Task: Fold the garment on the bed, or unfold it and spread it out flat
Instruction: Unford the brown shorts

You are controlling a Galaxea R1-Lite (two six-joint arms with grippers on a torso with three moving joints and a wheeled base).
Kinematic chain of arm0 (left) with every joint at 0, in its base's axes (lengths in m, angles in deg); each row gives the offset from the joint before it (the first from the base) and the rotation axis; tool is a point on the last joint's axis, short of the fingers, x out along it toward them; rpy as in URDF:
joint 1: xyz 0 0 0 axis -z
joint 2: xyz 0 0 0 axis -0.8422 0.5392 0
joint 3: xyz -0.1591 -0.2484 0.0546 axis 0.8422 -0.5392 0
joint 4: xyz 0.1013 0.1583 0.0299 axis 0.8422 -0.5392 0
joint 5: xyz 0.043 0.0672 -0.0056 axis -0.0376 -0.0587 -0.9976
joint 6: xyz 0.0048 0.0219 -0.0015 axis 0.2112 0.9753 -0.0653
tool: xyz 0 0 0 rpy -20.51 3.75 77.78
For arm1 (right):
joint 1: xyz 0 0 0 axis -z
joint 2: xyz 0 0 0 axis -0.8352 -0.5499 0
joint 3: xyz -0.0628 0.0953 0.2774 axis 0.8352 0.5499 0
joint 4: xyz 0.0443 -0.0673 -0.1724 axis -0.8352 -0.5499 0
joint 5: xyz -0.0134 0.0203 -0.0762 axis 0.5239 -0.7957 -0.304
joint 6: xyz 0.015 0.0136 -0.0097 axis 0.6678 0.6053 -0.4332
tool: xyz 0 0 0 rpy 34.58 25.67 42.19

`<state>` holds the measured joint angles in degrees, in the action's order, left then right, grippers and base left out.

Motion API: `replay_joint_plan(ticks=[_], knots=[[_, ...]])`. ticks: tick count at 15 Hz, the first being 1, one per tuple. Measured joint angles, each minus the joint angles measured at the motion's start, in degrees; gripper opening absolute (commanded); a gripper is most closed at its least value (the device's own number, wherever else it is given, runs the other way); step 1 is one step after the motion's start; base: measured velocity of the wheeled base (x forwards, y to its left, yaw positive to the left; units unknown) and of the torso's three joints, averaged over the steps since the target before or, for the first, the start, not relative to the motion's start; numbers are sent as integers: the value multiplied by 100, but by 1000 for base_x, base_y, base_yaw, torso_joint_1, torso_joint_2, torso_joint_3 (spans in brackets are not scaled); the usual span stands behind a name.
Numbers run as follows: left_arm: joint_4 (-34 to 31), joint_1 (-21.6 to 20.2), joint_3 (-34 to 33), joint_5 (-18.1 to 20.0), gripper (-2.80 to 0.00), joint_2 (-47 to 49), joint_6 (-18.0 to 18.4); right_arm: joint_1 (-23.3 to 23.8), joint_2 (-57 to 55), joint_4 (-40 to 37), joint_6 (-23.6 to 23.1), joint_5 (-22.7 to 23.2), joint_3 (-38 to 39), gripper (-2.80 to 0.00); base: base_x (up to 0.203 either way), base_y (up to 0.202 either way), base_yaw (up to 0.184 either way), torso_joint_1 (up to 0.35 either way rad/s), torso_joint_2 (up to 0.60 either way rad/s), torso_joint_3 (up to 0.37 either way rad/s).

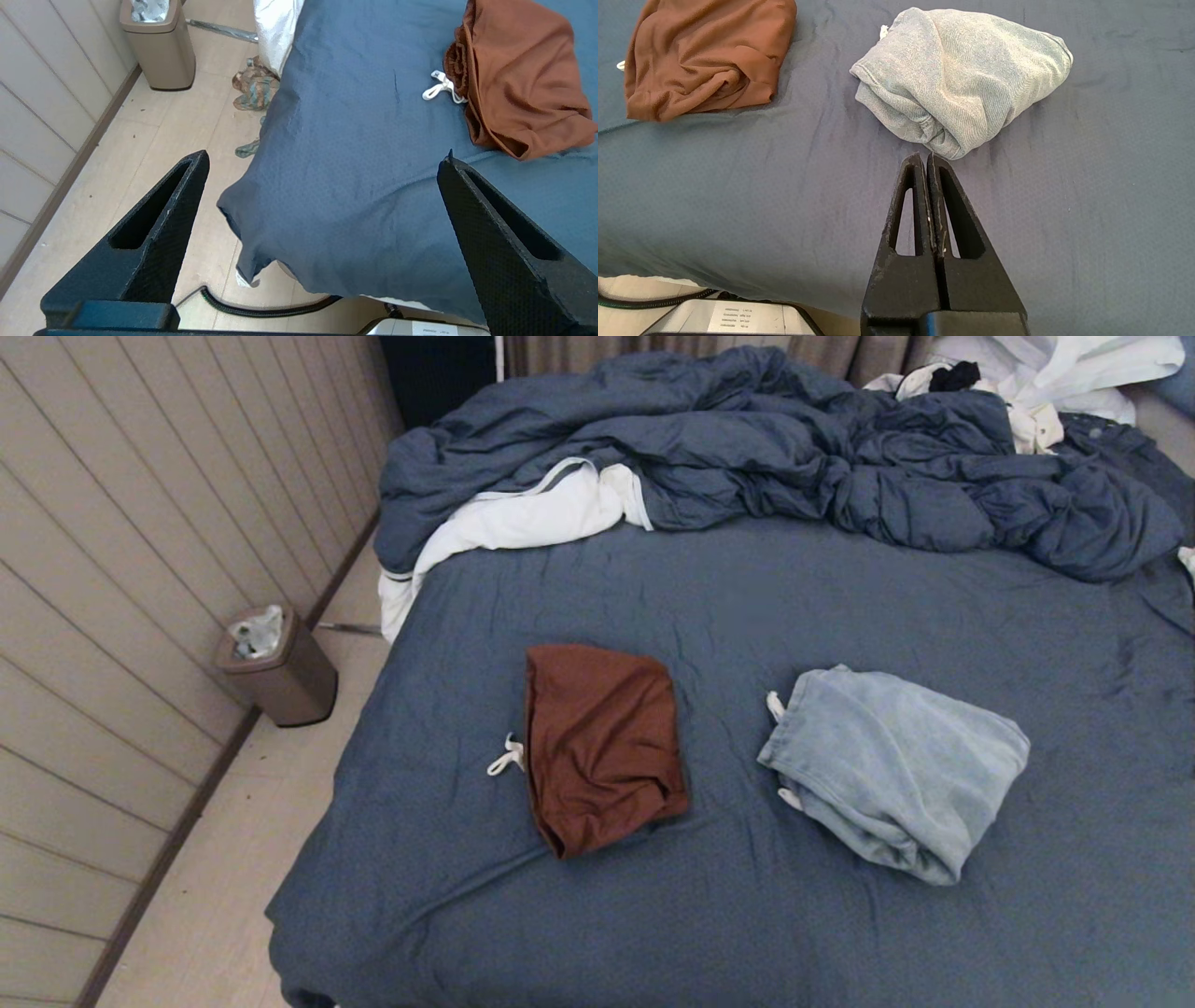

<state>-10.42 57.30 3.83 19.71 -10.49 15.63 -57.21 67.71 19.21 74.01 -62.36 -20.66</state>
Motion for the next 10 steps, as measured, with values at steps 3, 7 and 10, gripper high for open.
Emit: replay_joint_plan(ticks=[3,7,10], knots=[[0,-2,0,-2,0,0,2,2,0,0,0,0,0,-280,0,0,0,0,0,0],[0,-2,0,-1,0,0,0,0,0,0,0,0,0,-280,0,0,0,0,0,0],[0,0,0,0,0,0,2,0,0,0,1,0,0,-280,0,0,0,0,0,0]])
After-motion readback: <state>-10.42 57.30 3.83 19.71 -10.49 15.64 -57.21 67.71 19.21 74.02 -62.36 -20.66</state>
